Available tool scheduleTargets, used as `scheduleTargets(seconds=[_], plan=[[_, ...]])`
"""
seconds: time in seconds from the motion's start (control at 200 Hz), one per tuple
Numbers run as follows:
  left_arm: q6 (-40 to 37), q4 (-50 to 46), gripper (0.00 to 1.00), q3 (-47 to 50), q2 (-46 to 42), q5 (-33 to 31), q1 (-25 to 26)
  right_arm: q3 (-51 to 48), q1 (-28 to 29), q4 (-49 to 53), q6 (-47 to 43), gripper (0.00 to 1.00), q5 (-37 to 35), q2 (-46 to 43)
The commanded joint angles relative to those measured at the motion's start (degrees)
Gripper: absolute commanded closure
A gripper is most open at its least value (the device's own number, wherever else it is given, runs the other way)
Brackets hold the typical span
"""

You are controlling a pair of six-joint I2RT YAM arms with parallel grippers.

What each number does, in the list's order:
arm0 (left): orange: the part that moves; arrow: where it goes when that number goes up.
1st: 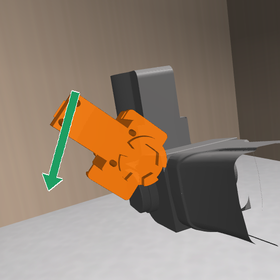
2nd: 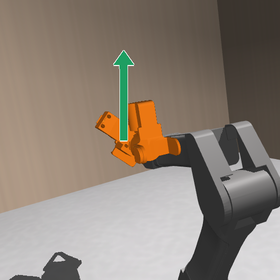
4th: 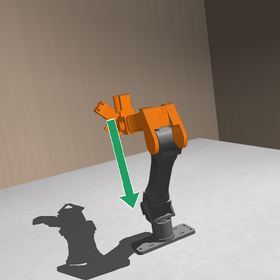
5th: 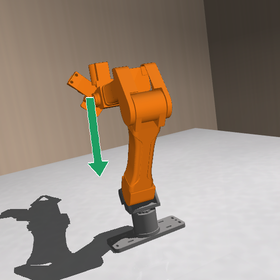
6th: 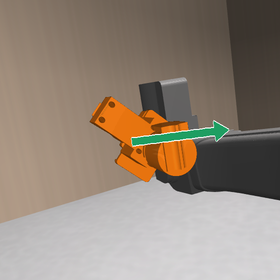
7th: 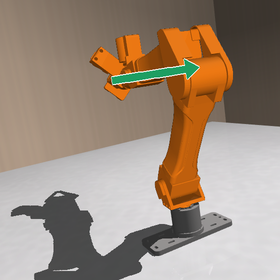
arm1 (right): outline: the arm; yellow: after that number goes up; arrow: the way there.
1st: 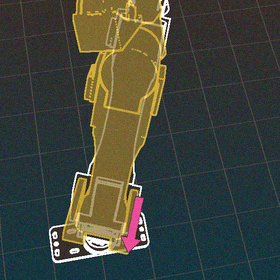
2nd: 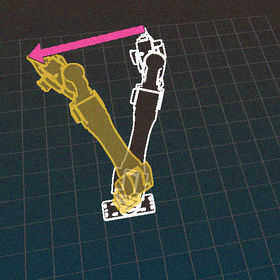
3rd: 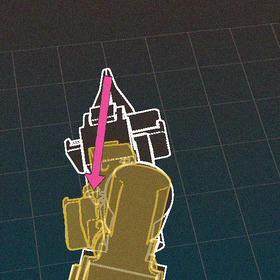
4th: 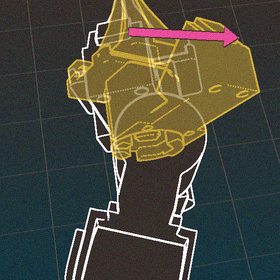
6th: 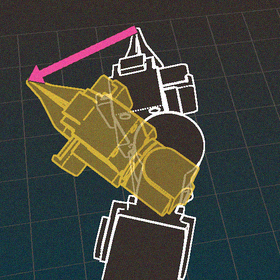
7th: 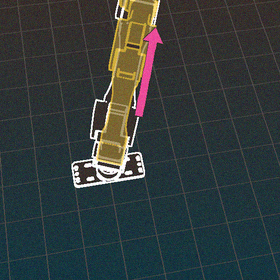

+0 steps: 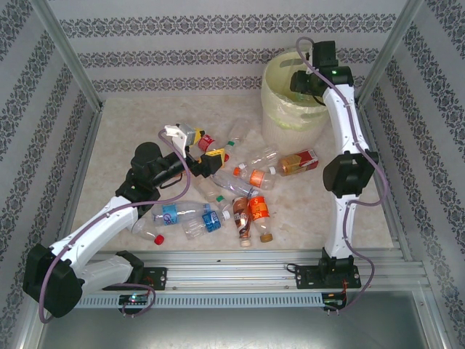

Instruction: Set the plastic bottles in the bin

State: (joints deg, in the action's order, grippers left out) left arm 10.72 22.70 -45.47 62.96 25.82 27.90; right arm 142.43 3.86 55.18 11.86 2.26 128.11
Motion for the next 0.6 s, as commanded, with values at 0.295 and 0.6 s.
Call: scheduleTargets(seconds=[0.295, 0.6], plan=[[-1.67, -1.3, 0.0, -1.2, 0.19, 0.76, 1.19, 2.06, -0.54, 4.19, 0.84, 0.43, 2.66, 3.06], [-1.93, -1.52, 0.0, -1.32, -0.2, 0.68, 1.37, 2.85, -0.39, 5.02, 1.02, 0.31, 3.63, 2.52]])
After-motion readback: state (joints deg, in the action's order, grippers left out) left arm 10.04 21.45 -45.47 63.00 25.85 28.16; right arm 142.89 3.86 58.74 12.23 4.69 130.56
